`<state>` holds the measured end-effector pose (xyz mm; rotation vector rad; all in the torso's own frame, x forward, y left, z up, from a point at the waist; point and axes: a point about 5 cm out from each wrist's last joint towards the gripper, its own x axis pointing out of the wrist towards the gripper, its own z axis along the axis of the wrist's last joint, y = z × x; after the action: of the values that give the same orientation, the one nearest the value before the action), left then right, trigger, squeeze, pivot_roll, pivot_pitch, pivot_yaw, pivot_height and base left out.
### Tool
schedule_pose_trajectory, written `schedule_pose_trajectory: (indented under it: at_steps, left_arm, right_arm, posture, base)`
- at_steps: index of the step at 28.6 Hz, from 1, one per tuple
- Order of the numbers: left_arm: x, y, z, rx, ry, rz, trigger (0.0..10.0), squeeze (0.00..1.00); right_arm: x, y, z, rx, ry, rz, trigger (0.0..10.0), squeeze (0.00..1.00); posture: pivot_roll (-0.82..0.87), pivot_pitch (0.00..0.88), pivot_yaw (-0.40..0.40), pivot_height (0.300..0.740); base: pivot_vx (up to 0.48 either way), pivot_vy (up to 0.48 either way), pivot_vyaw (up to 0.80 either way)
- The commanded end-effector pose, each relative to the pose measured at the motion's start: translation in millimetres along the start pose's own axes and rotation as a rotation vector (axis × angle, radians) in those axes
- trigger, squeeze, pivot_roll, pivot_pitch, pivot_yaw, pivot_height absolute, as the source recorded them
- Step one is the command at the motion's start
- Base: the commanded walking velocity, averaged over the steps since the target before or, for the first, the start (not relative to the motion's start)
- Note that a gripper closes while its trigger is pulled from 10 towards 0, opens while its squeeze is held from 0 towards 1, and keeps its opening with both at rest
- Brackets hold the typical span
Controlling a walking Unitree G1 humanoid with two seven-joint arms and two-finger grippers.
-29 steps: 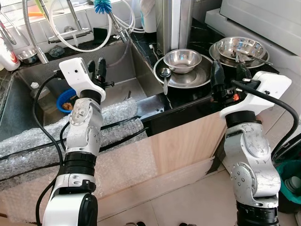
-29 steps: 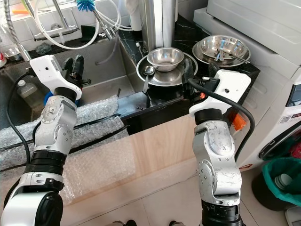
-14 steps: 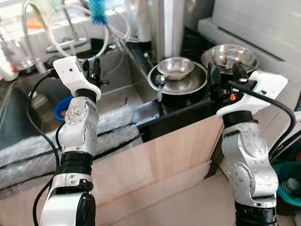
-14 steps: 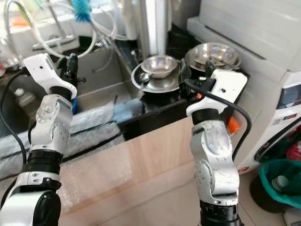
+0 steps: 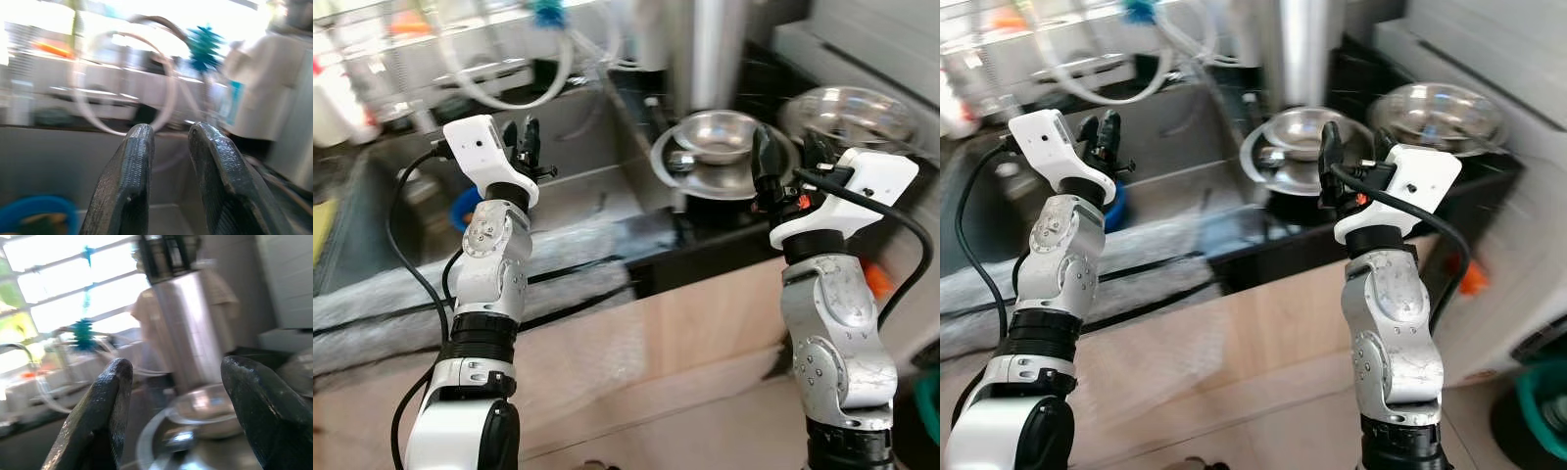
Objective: Kitchen organization
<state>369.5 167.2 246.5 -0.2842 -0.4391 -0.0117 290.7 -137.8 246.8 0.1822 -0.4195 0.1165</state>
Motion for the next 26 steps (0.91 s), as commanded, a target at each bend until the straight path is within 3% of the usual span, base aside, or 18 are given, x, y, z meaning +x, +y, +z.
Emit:
schedule_pose_trajectory:
  at_steps: [1,23,26]
  left_arm:
    - [0.3,-1.5,2.4,-0.002,-0.008,-0.007,10.0,0.00]
    - [2.0,-7.4,8.0,0.021,-0.032,-0.038,10.0,0.00]
    - [2.4,-8.8,7.5,0.019,-0.028,-0.048,10.0,0.00]
  right_arm:
    - [-1.2,-1.2,0.5,-0.008,0.000,-0.003,10.0,0.00]
    - [-0.8,0.0,0.3,-0.003,-0.005,-0.002,10.0,0.00]
    - [-0.6,0.6,0.1,-0.002,-0.005,-0.002,10.0,0.00]
  posture:
    - [-0.05,0.111,0.126,0.740]
    - [-0.05,0.110,0.128,0.740]
    - [-0.05,0.109,0.131,0.740]
  base:
    - [0.000,0.458,0.00]
    - [0.000,0.000,0.00]
    - [0.367,0.000,0.00]
